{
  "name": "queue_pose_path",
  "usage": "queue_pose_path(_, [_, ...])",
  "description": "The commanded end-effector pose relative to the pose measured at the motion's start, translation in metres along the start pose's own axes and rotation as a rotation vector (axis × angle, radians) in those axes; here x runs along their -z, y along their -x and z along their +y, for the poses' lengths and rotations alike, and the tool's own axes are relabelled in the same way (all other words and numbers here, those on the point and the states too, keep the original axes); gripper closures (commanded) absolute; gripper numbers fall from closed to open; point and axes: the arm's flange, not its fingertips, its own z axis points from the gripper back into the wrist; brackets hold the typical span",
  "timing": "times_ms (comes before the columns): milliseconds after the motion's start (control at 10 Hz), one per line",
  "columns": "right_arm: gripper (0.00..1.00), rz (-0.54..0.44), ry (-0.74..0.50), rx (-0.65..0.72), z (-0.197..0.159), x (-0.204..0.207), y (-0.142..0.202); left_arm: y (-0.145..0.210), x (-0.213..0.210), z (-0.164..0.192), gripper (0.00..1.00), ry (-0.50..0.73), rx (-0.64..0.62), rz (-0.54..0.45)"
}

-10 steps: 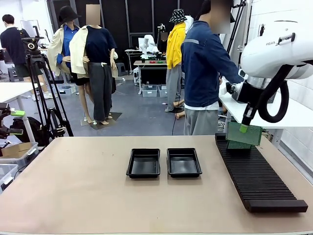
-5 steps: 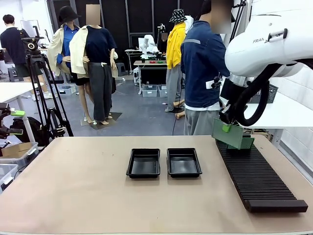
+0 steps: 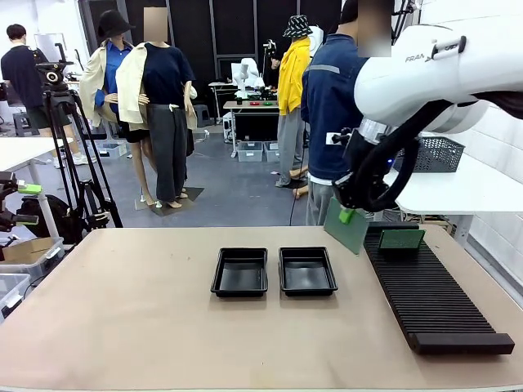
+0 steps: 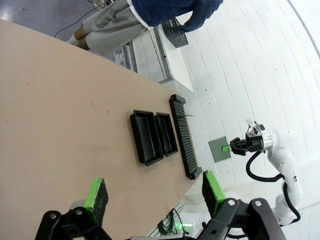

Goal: Inspect and transfer BCBs to ESD trays.
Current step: Pick up the Blank PCB from the PCB Rack and place it in the left ESD tray.

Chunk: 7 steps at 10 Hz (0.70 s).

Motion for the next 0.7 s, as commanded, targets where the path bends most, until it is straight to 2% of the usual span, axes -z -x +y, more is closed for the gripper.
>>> queue_pose_path(0, [1.00,-0.026,-0.021,0.075,0.017,0.022,-0.010,0.000,-0.002,-0.002,0.00,0.012,-0.006,-0.002])
queue_pose_path(400, [1.00,-0.159,-0.173,0.146,0.047,0.058,-0.041,0.000,-0.002,-0.002,0.00,0.012,-0.006,-0.002])
queue_pose_path(600, [1.00,-0.167,-0.256,0.166,0.056,0.080,-0.058,0.000,-0.002,-0.002,0.00,0.012,-0.006,-0.002])
